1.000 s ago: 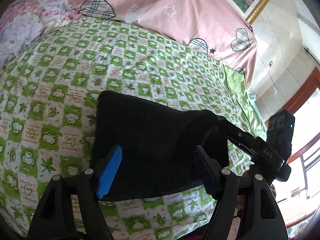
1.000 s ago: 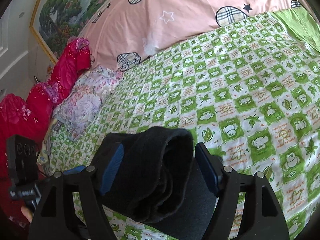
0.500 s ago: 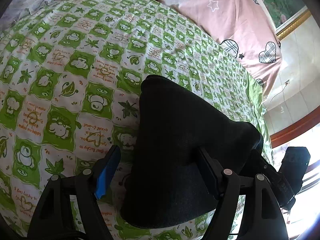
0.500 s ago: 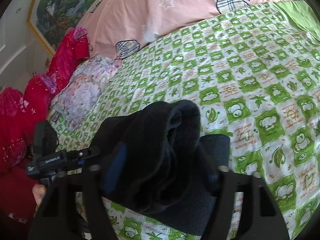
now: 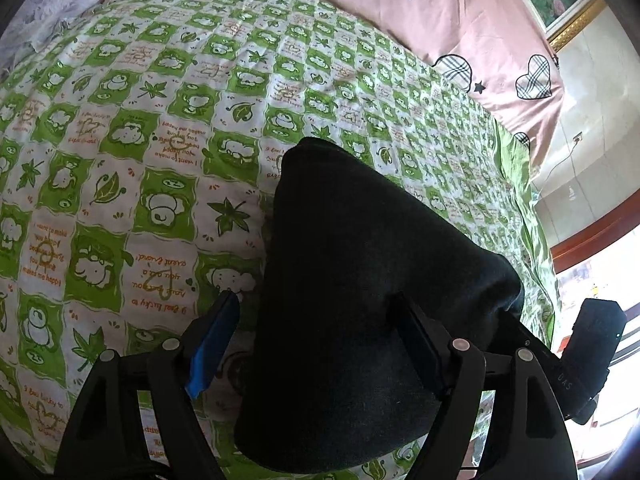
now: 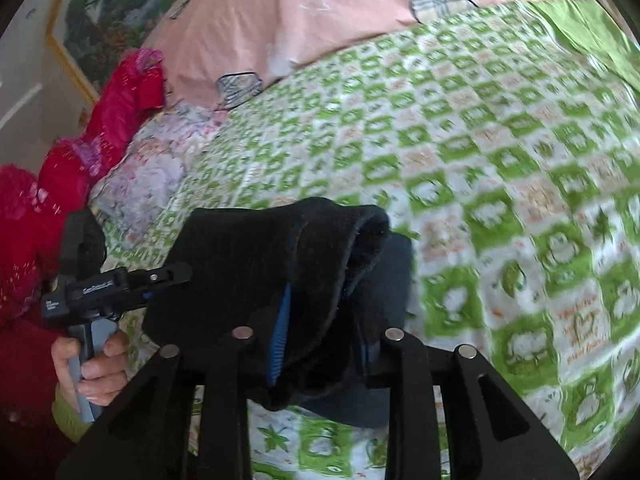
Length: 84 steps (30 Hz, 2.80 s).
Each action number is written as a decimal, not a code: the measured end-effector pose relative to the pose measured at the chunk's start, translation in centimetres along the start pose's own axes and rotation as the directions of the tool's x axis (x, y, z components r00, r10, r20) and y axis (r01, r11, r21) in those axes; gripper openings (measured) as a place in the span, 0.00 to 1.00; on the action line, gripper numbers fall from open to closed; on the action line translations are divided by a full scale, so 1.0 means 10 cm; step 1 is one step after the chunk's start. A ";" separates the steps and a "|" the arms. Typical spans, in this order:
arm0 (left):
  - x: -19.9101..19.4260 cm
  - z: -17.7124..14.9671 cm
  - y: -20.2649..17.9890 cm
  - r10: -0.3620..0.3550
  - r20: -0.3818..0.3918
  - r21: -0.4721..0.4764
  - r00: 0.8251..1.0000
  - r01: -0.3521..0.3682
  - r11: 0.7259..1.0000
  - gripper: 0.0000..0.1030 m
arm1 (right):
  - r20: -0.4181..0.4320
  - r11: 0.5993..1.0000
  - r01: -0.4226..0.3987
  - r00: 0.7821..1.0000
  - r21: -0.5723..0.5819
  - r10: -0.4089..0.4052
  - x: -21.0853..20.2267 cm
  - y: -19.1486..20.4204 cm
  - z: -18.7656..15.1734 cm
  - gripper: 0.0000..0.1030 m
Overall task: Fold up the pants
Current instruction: 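Press the folded end down onto the bundle with both grippers closed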
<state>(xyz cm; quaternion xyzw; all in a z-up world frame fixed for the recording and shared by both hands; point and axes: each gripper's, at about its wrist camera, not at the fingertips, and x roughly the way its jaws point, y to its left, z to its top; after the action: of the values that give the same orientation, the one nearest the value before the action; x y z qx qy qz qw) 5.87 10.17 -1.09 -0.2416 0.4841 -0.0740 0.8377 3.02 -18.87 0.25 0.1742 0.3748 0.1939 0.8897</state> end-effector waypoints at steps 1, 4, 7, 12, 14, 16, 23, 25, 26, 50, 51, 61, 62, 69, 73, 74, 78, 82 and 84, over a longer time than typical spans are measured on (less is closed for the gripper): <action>0.00 -0.01 0.00 0.001 0.002 0.002 1.000 -0.001 1.000 0.78 | 0.003 1.000 0.000 1.000 0.010 -0.001 -0.01 -0.02 0.01 0.39; -0.04 0.00 -0.02 0.020 0.015 0.017 1.000 -0.020 1.000 0.78 | 0.038 0.999 -0.007 0.999 0.038 0.006 -0.10 -0.05 0.08 0.45; -0.03 0.00 -0.01 0.023 0.012 0.017 1.000 -0.023 1.000 0.78 | 0.031 0.999 -0.025 0.999 0.045 0.023 -0.06 -0.05 0.12 0.46; 0.05 -0.02 0.05 0.014 -0.001 -0.004 1.000 -0.014 1.000 0.83 | 0.002 0.998 -0.020 1.000 0.058 0.020 0.09 -0.18 0.00 0.57; 0.05 -0.02 0.07 0.005 -0.006 -0.009 1.000 -0.005 1.000 0.84 | -0.007 0.996 -0.033 0.999 0.087 0.034 0.12 -0.27 -0.03 0.64; 0.03 -0.03 0.07 -0.002 -0.007 -0.011 1.000 0.002 1.000 0.84 | -0.009 0.992 -0.056 0.998 0.115 0.057 0.12 -0.34 -0.05 0.65; 0.08 -0.06 0.06 0.021 0.004 0.001 1.000 -0.021 1.000 0.84 | -0.009 0.983 -0.114 0.993 0.144 0.116 0.18 -0.34 -0.06 0.65; 0.10 -0.07 0.02 0.031 0.011 0.015 0.999 -0.031 0.999 0.80 | -0.009 0.979 -0.129 0.991 0.155 0.133 0.20 -0.34 -0.08 0.66; 0.11 -0.07 0.00 0.033 0.011 0.023 0.999 -0.033 0.999 0.78 | -0.007 0.979 -0.134 0.991 0.154 0.136 0.20 -0.33 -0.08 0.66; -0.50 0.20 -0.01 0.062 0.176 0.057 0.982 -0.073 0.996 0.38 | 0.014 0.976 -0.205 0.978 -0.075 0.207 0.36 0.44 0.52 0.45; -0.51 0.24 0.02 0.073 0.187 0.054 0.980 -0.085 0.995 0.38 | 0.009 0.975 -0.204 0.979 -0.084 0.206 0.42 0.48 0.57 0.45; -0.49 0.60 0.24 0.161 0.252 0.028 0.954 -0.173 0.984 0.38 | -0.014 0.975 -0.154 0.988 -0.159 0.153 0.95 0.73 0.90 0.45; -0.47 0.63 0.25 0.167 0.253 0.027 0.953 -0.180 0.983 0.38 | -0.016 0.975 -0.153 0.988 -0.160 0.152 0.98 0.74 0.92 0.45; -0.37 0.74 0.38 0.194 0.241 0.015 0.951 -0.204 0.979 0.38 | -0.047 0.977 -0.149 0.989 -0.155 0.143 1.25 0.72 1.00 0.45; -0.29 0.77 0.46 0.192 0.228 -0.001 0.955 -0.197 0.980 0.38 | -0.060 0.979 -0.146 0.989 -0.143 0.139 1.35 0.69 1.00 0.46; -0.28 0.77 0.47 0.191 0.229 -0.001 0.955 -0.196 0.981 0.38 | -0.061 0.979 -0.148 0.988 -0.138 0.141 1.36 0.67 1.00 0.46; -0.25 0.76 0.47 0.197 0.229 0.009 0.953 -0.204 0.979 0.39 | -0.068 0.980 -0.149 0.988 -0.130 0.141 1.39 0.62 1.00 0.49; -0.19 0.76 0.52 0.194 0.219 0.001 0.956 -0.199 0.980 0.46 | -0.071 0.982 -0.139 0.989 -0.130 0.131 1.42 0.58 0.99 0.53; -0.16 0.76 0.55 0.190 0.210 -0.008 0.959 -0.193 0.981 0.50 | -0.069 0.982 -0.134 0.990 -0.130 0.126 1.42 0.55 0.98 0.54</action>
<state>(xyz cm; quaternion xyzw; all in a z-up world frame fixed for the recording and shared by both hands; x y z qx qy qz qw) 10.81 18.08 0.70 -0.1947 0.4139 0.0301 0.8888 18.21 -8.93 0.72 0.1318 0.3755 0.2815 0.8732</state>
